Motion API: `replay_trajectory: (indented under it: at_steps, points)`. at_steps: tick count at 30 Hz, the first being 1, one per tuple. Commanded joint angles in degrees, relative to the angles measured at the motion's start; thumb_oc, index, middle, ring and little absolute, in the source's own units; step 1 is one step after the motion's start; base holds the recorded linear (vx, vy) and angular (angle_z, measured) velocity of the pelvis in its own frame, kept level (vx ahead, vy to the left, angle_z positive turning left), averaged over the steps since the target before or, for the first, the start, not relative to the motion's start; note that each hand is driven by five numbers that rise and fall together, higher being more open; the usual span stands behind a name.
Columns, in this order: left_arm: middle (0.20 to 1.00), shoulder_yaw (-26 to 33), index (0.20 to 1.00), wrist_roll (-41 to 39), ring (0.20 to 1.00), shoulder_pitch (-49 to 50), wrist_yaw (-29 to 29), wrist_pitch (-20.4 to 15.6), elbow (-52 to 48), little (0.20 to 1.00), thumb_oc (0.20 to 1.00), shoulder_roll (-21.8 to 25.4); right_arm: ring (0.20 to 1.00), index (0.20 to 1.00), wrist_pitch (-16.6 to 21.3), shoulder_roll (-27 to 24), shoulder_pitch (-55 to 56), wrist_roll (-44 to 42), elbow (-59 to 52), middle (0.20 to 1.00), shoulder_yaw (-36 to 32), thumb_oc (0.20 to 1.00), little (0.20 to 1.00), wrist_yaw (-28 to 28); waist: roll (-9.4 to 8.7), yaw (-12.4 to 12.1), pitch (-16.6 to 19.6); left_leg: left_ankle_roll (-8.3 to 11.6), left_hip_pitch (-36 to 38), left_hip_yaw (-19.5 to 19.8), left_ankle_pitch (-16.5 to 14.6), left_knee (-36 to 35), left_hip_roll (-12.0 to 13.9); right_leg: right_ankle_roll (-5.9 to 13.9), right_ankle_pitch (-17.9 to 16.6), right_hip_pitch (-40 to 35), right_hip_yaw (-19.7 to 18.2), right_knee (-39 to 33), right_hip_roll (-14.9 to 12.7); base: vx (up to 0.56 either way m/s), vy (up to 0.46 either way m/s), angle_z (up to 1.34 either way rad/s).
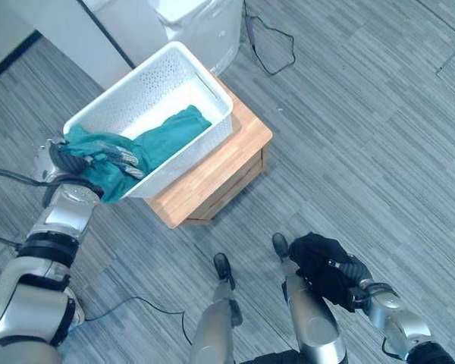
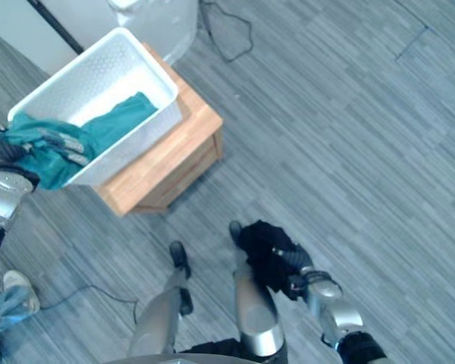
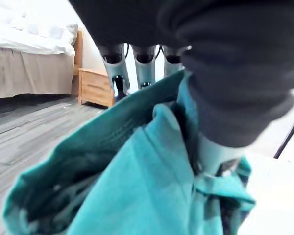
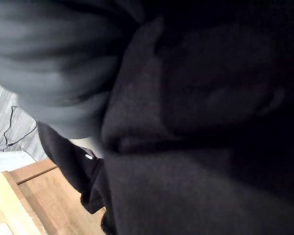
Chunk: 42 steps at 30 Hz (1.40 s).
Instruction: Tidy up the quilt and then pick up the clothes from the bed and put them into the laundry hamper.
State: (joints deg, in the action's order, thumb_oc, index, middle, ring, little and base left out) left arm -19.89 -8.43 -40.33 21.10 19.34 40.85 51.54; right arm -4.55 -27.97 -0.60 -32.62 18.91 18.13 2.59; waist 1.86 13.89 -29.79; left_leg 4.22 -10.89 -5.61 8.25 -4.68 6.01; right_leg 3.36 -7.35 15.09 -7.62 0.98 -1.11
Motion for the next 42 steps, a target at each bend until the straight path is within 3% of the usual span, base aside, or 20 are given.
replay_trajectory:
  at_steps: [1,6,14,15,17,20,22,23,26,29,30,36,39,42]
  points:
    - [1.0,1.21,1.0,5.25,1.0,-4.16,-0.43,-1.8,2.08,1.0,1.0,0.67,0.2,0.2,3.38,0.23,1.61,-2.77,-3.91,0.2,0.33,0.2,0.2,-1.15,-2.42,-0.02,3.35,0.34,-0.14,1.43,-3.66,5.61,3.07,2.73,2.49,3.78,-2.59,6.32,-2.23,-0.04,0.015,0.01]
    - [1.0,1.6,1.0,3.92,1.0,-4.3,1.77,-3.62,0.59,1.0,1.0,0.2,0.2,0.2,3.43,0.45,1.7,-2.91,-3.44,0.2,-0.47,0.2,0.2,-1.69,-2.57,-0.03,3.47,0.14,1.16,0.9,-3.87,5.08,2.56,2.85,2.6,2.34,-2.66,5.92,-2.63,-0.02,0.009,0.01]
    - [1.0,5.87,1.0,-6.46,1.0,-4.33,9.04,-13.86,-8.88,1.0,1.0,0.07,0.2,0.2,5.2,2.34,3.09,-3.35,-2.62,0.2,-3.98,0.2,0.2,2.86,-2.37,-0.3,7.56,-0.64,7.48,0.0,-5.45,3.02,1.13,3.37,3.11,-4.1,-2.31,3.32,-3.99,0.04,0.021,0.04]
    - [1.0,10.19,1.0,-7.27,1.0,1.71,9.49,-14.52,-17.95,1.0,1.0,-1.47,0.2,0.2,6.58,2.98,2.67,-1.59,-2.67,0.2,-7.18,0.2,0.2,4.8,-2.5,-1.31,9.72,-0.99,9.59,0.33,-6.5,3.34,0.62,3.47,2.92,-6.41,-2.46,2.37,-4.26,0.1,0.046,-0.04]
    - [1.0,12.14,1.0,-7.06,1.0,5.3,9.05,-14.93,-21.41,1.0,1.0,-2.6,0.2,0.2,6.69,2.83,2.36,-0.73,-2.98,0.2,-8.47,0.2,0.2,5.43,-2.58,-1.98,10.57,-1.05,10.32,0.66,-6.88,3.55,0.52,3.47,2.88,-7.44,-2.5,2.02,-4.4,0.11,0.023,-0.1]
    - [1.0,17.99,1.0,-3.57,1.0,21.01,3.94,-16.07,-31.27,1.0,1.0,-9.79,0.2,0.2,7.34,1.59,-0.29,1.37,-5.45,0.2,-13.69,0.2,0.2,7.45,-2.85,-5.32,13.87,-1.31,13.23,2.54,-8.3,4.02,0.14,3.4,2.88,-11.64,-2.32,0.17,-5.22,0.15,0.02,-0.09]
    - [1.0,18.5,1.0,-2.88,1.0,24.67,2.72,-15.8,-32.8,1.0,1.0,-12.01,0.2,0.2,7.28,1.17,-1.02,1.83,-6.21,0.2,-14.76,0.2,0.2,7.41,-2.81,-6.07,14.69,-1.35,14.03,2.94,-8.64,3.93,0.05,3.38,2.94,-12.7,-2.2,-0.37,-5.39,0.1,0.043,0.01]
    - [1.0,19.14,1.0,-0.34,1.0,32.16,0.74,-17.71,-32.35,1.0,1.0,-17.37,0.2,0.2,5.62,0.08,-3.87,2.86,-8.42,0.2,-17.46,0.2,0.2,6.76,-2.85,-8.27,16.18,-1.38,15.36,4.23,-9.08,3.65,-0.16,3.26,3.01,-14.62,-1.74,-1.2,-5.85,0.11,0.077,0.04]
    - [1.0,19.55,1.0,-1.32,1.0,37.38,-0.93,-19.53,-29.79,1.0,1.0,-21.42,0.2,0.2,4.22,-1.32,-6.55,4.51,-10.22,0.2,-18.66,0.2,0.2,5.54,-2.83,-10.33,17.32,-1.37,16.23,5.52,-9.33,3.17,-0.43,3.2,3.1,-16.02,-1.23,-1.86,-6.31,0.07,0.078,0.09]
    - [1.0,20.13,1.0,-4.01,1.0,42.52,-1.87,-22.04,-23.99,1.0,1.0,-26.38,0.2,0.2,0.81,-4.15,-14.45,7.24,-11.62,0.2,-17.23,0.2,0.2,4.03,-3.44,-14.05,18.24,-1.04,16.36,7.46,-9.19,2.41,-0.95,3.48,2.9,-16.73,0.23,-2.57,-7.21,-0.01,0.124,0.25]
    - [1.0,19.6,1.0,-5.81,1.0,43.37,-2.31,-23.39,-21.81,1.0,1.0,-27.12,0.2,0.2,-0.84,-5.69,-19.66,8.17,-11.56,0.2,-15.07,0.2,0.2,4.46,-3.84,-15.65,17.6,-0.82,15.47,8.23,-9.05,2.74,-1.17,3.69,2.65,-15.99,0.95,-2.18,-7.52,-0.08,0.088,0.32]
    - [1.0,16.91,1.0,-10.48,1.0,42.32,-3.05,-25.66,-18.48,1.0,1.0,-26.76,0.2,0.2,-2.46,-9.36,-35.3,8.08,-10.21,0.2,-7.64,0.2,0.2,6.94,-4.33,-18.81,13.04,-0.86,10.62,10.15,-8.94,6.03,-1.84,4.47,1.85,-12.46,2.67,0.15,-8.61,-0.17,0.071,0.32]
    - [1.0,14.31,1.0,-11.94,1.0,41.15,-2.78,-26.43,-19.8,1.0,1.0,-26.29,0.2,0.2,-2.58,-10.53,-42.54,7.55,-10.0,0.2,-4.47,0.2,0.2,7.98,-3.85,-20.08,9.75,-1.04,7.16,11.37,-8.69,8.21,-2.75,4.66,1.6,-9.94,3.13,1.83,-8.96,-0.2,0.115,0.28]
    - [1.0,11.45,1.0,-12.52,1.0,39.63,-1.27,-26.4,-26.03,1.0,1.0,-25.37,0.2,0.2,-3.47,-10.83,-50.49,13.18,-8.81,0.2,1.22,0.2,0.2,9.07,-2.72,-22.67,4.14,-1.28,1.9,12.62,-7.83,10.06,-4.04,5.17,0.62,-6.93,4.77,2.1,-10.72,-0.19,0.072,0.25]
